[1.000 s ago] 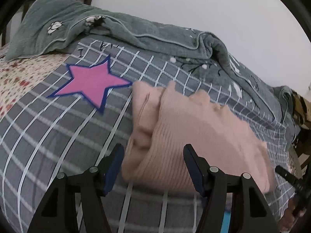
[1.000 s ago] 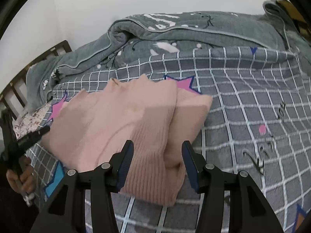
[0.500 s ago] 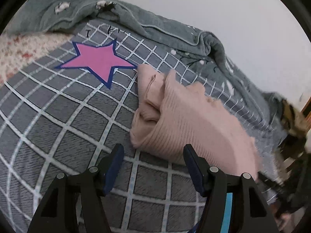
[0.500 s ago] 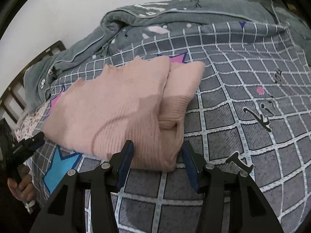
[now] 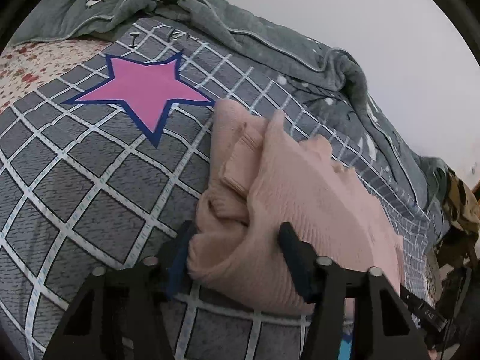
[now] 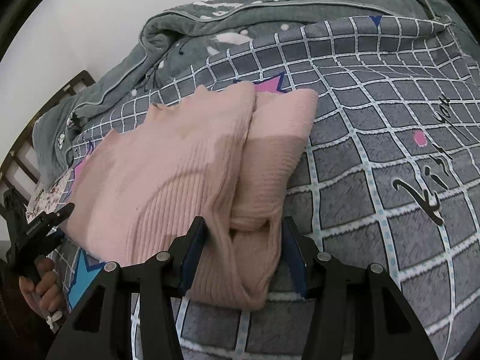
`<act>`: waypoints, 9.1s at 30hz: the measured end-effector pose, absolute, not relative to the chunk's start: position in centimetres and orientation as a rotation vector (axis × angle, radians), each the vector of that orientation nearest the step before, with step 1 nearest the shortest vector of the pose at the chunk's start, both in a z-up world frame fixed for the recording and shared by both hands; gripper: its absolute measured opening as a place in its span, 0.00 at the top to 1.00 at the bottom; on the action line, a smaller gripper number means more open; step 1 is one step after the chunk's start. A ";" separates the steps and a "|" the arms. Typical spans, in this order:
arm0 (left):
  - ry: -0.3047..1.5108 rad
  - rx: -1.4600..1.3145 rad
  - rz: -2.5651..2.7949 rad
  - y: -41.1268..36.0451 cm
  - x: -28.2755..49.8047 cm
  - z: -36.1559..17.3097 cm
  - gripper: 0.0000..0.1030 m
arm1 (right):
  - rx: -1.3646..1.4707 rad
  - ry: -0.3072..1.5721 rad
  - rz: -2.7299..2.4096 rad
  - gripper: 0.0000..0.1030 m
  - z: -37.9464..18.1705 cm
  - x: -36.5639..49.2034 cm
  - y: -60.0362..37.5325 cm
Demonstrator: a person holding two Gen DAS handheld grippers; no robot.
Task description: Fold small clothes
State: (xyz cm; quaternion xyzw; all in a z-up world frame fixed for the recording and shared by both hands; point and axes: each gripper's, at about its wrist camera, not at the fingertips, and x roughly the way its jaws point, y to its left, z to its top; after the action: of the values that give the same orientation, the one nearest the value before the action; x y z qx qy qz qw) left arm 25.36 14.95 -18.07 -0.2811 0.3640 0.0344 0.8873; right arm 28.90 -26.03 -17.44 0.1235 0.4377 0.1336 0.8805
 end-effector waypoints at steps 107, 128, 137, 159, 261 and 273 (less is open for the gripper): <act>0.811 -0.750 -0.090 14.5 17.0 -17.6 0.42 | -0.125 0.740 0.218 0.66 -15.0 17.5 -11.5; 0.811 -0.605 -0.002 12.3 18.2 -17.1 0.40 | -0.122 0.698 0.250 0.59 -15.5 19.2 -11.8; 0.791 -0.526 0.053 11.2 18.7 -16.9 0.40 | -0.204 0.683 0.243 0.59 -15.9 17.3 -11.3; 0.731 -0.456 0.089 10.3 18.7 -17.2 0.43 | -0.108 0.548 0.363 0.59 -12.1 13.0 -18.3; 0.746 -0.259 -0.344 -2.5 24.3 -12.8 0.36 | 0.264 0.731 0.324 0.90 -14.6 23.9 -33.3; 0.894 -0.394 -0.368 -4.2 27.4 -15.0 0.34 | 0.361 0.816 0.351 0.46 -15.5 25.0 -32.8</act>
State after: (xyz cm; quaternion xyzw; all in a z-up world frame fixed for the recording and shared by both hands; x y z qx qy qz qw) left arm 27.43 -4.25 -15.02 -0.1882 0.4270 -0.1759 0.8668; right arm 25.03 -32.75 -15.46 0.1736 0.3926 0.1687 0.8873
